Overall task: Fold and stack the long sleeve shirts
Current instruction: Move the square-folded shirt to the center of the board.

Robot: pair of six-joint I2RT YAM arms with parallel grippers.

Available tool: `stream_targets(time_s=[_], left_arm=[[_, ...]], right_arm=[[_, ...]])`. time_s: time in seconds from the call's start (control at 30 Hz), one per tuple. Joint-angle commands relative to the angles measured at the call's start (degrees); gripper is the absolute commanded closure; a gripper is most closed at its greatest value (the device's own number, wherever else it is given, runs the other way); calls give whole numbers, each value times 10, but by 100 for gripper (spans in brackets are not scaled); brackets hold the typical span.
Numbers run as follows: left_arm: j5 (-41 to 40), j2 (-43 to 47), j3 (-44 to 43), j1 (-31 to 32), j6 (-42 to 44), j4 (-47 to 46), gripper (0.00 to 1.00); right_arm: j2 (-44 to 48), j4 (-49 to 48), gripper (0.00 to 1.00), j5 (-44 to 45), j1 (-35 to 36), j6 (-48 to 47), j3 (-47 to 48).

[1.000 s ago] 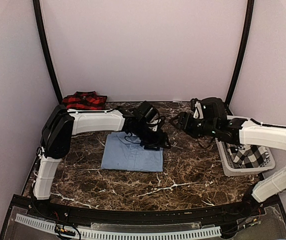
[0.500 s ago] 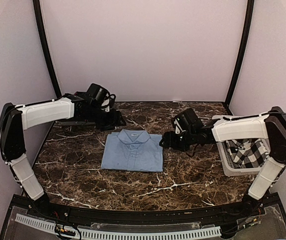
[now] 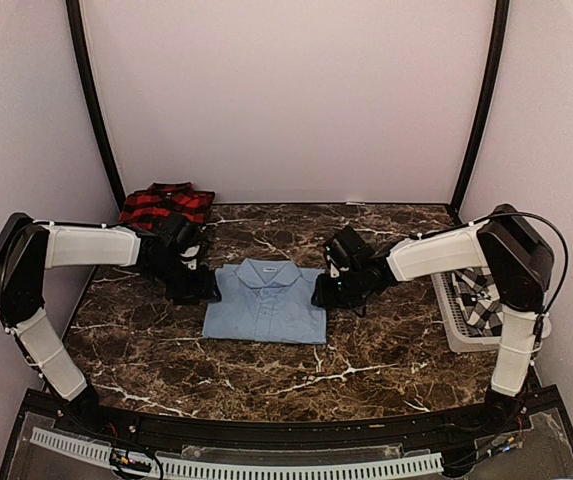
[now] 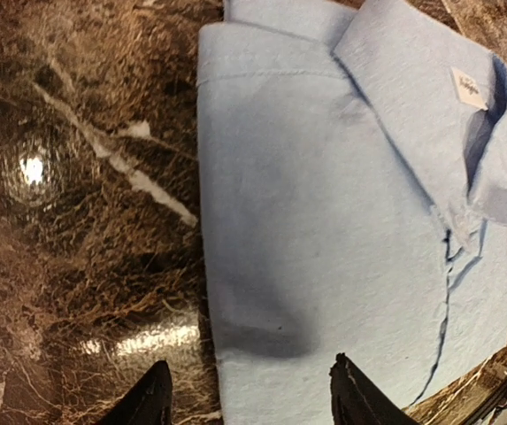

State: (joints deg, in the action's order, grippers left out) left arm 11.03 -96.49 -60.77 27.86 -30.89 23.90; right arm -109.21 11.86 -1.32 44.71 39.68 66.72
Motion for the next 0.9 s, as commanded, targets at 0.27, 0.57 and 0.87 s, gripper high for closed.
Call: stream_targets(time_s=[0.27, 0.57, 0.87], left_arm=[[-1, 27, 56, -1, 1, -23, 41], [12, 46, 56, 9, -9, -43, 42], [-9, 58, 35, 39, -26, -57, 41]], right_arm=[[-59, 58, 82, 64, 32, 12, 59], [-31, 75, 100, 102, 27, -4, 39], [40, 67, 100, 119, -11, -46, -34]])
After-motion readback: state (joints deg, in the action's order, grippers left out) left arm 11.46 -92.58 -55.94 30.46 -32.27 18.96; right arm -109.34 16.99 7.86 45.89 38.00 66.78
